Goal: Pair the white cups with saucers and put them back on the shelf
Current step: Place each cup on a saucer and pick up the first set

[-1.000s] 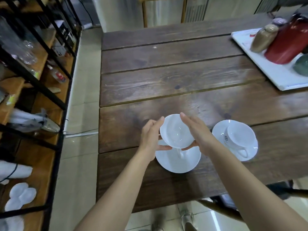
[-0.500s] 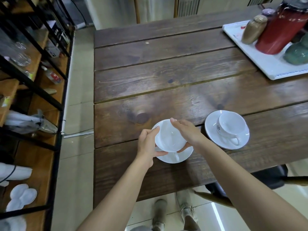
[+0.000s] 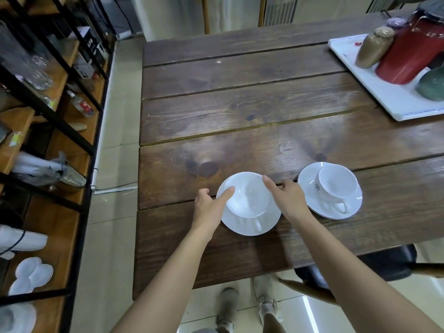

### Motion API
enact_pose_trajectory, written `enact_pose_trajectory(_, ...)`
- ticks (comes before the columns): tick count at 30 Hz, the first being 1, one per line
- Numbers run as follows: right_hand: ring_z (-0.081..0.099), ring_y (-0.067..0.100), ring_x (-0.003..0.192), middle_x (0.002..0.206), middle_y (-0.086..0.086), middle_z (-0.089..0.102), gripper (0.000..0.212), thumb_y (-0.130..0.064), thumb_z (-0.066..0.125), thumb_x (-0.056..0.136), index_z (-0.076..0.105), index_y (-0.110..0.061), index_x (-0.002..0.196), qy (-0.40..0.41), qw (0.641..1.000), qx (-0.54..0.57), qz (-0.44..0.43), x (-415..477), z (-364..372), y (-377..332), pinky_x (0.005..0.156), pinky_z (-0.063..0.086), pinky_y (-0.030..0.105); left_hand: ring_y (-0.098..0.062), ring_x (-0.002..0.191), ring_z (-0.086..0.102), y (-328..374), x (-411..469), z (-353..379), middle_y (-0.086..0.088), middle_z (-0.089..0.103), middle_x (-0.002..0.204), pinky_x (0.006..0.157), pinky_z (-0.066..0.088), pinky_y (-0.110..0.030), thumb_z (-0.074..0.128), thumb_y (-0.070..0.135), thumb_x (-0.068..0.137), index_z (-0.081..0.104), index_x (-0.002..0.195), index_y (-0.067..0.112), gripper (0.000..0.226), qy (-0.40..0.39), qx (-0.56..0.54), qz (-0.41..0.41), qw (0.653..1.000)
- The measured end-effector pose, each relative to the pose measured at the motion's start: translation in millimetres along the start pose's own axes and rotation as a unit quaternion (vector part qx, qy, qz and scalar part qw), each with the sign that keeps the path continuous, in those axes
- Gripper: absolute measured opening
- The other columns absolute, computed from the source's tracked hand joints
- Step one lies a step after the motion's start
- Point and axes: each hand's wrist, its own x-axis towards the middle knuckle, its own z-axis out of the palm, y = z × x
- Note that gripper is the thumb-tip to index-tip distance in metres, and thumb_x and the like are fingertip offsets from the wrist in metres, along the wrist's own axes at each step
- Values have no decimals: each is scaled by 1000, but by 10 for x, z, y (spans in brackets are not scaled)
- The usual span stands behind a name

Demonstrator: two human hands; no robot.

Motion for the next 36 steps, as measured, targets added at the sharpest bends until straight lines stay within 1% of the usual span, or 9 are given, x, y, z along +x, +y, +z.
enact_pose_trajectory(2,54,30,108,119,13,54,73,-63,57,75,56,-2,116,-39,997,35,47,-24,44,47,94,46,45,-26,115,50,-12,-5,37,-4,43,133,74,55,-42,70,51,72,35,133,14,79,-45,-17,-29,998)
enact_pose_trajectory(5,57,30,108,125,15,52,76,-59,64,71,55,-3,122,-77,990,84,81,-57,90,42,95,47,46,-27,109,55,-43,17,83,-7,51,125,70,59,-43,70,45,74,46,123,12,64,-66,6,-36,997)
enact_pose_trajectory(8,58,30,107,123,17,55,67,-42,71,72,52,-1,122,-81,986,113,93,-79,97,41,87,50,40,-27,105,57,-57,37,78,-9,54,120,75,59,-45,68,36,76,47,120,9,56,-52,20,-23,998)
enact_pose_trajectory(11,60,26,101,117,14,58,58,-28,73,72,46,-3,116,-79,979,170,83,-163,107,39,72,49,34,-24,101,54,-75,1,36,-5,50,113,67,55,-38,66,33,77,39,114,14,50,-55,3,1,998)
enact_pose_trajectory(16,56,22,98,114,8,52,74,-34,69,60,34,-8,119,-90,970,217,66,-325,138,-123,67,45,33,-17,91,54,-77,-121,-154,2,49,103,60,51,-32,67,33,76,35,107,22,46,-87,-89,3,992)
enact_pose_trajectory(21,56,17,89,105,5,54,58,-30,68,76,35,-9,118,-111,974,196,13,-482,140,-383,58,42,30,-22,102,54,-137,-381,-492,-2,48,114,59,58,-38,69,36,72,40,103,29,43,-126,-205,8,971)
enact_pose_trajectory(27,55,18,92,106,2,51,56,-38,69,77,36,-15,117,-247,949,185,-60,-877,272,-758,66,47,33,-23,97,60,-412,-874,-854,0,56,111,55,57,-39,72,39,60,47,102,30,49,-5,-313,54,948)
enact_pose_trajectory(31,56,29,107,122,7,54,60,-41,64,80,39,-14,126,-381,904,181,-66,-1260,444,-836,86,52,51,-30,104,59,-760,-1329,-1103,-2,57,117,61,58,-41,80,49,47,50,108,34,70,79,-371,36,924)
enact_pose_trajectory(36,60,28,102,118,8,57,58,-44,69,71,45,-17,117,-478,858,163,-89,-1949,873,-835,76,56,48,-32,105,59,-1333,-1994,-1519,-3,57,121,63,57,-44,82,56,41,51,111,33,80,187,-419,36,888)
